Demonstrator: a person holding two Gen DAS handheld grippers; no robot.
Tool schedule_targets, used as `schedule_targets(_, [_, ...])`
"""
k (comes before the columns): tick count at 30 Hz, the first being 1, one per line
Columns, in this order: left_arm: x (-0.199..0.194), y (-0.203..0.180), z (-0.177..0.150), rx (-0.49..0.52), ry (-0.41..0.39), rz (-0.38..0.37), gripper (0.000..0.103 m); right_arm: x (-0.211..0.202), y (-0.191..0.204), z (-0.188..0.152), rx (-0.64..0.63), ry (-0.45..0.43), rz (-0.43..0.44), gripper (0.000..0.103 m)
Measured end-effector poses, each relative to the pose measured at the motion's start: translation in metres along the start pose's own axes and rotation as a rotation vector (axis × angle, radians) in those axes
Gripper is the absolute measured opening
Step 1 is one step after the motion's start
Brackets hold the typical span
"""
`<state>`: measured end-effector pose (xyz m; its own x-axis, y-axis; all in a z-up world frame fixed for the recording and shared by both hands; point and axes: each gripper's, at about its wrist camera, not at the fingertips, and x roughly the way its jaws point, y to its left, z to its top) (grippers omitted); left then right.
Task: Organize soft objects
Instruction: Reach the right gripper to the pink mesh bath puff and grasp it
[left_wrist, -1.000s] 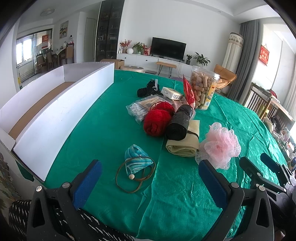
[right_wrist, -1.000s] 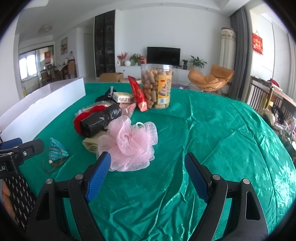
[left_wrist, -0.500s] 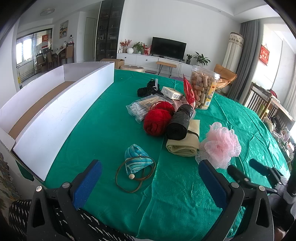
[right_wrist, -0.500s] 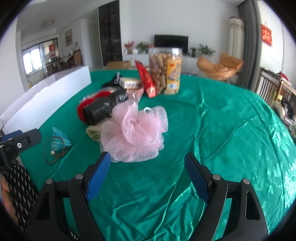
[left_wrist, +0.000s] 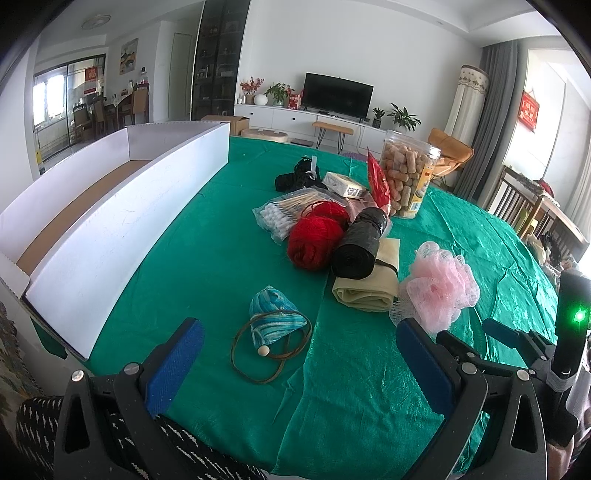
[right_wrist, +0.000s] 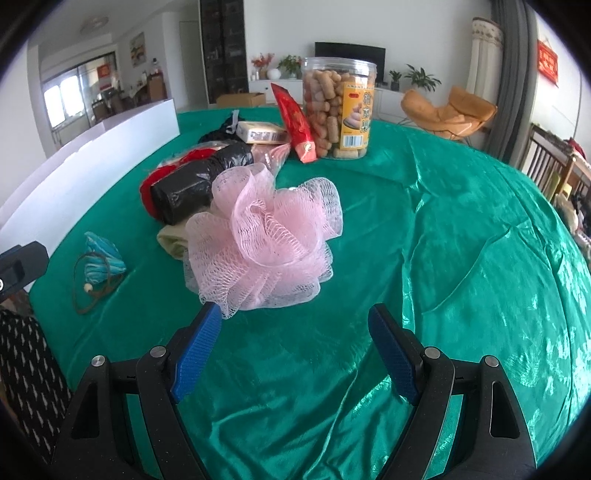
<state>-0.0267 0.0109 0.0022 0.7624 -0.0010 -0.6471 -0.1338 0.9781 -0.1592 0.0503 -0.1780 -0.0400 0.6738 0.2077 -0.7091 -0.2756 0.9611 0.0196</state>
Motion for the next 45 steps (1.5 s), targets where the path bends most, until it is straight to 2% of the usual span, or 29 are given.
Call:
schedule_targets(29, [-0.001, 0.001, 0.0, -0.004, -0.001, -0.002, 0.103, 0.01, -0.007, 0.008, -0.005, 0.016, -0.018, 0.084])
schedule_targets(32, [-0.001, 0.002, -0.001, -0.011, -0.002, -0.006, 0.103, 0.018, -0.015, 0.018, -0.025, -0.001, -0.063, 0.084])
schedule_targets(35, [0.0, 0.003, -0.002, -0.021, 0.01, -0.012, 0.103, 0.028, -0.036, 0.028, -0.004, -0.007, -0.162, 0.084])
schedule_targets(37, [0.001, 0.003, -0.001, -0.023, 0.015, -0.01, 0.103, 0.031, -0.059, 0.032, 0.048, 0.006, -0.246, 0.084])
schedule_targets(39, [0.001, 0.002, -0.002, -0.024, 0.015, -0.008, 0.103, 0.027, -0.082, 0.031, 0.118, 0.012, -0.271, 0.084])
schedule_targets(42, [0.003, 0.003, 0.0, -0.029, 0.023, -0.011, 0.103, 0.014, -0.1, 0.026, 0.168, 0.018, -0.238, 0.084])
schedule_targets(44, [0.005, 0.003, 0.001, -0.032, 0.033, -0.013, 0.103, 0.005, -0.098, 0.026, 0.163, 0.012, -0.214, 0.084])
schedule_targets(45, [0.006, 0.004, 0.001, -0.033, 0.035, -0.014, 0.103, -0.002, -0.093, 0.027, 0.16, -0.007, -0.175, 0.084])
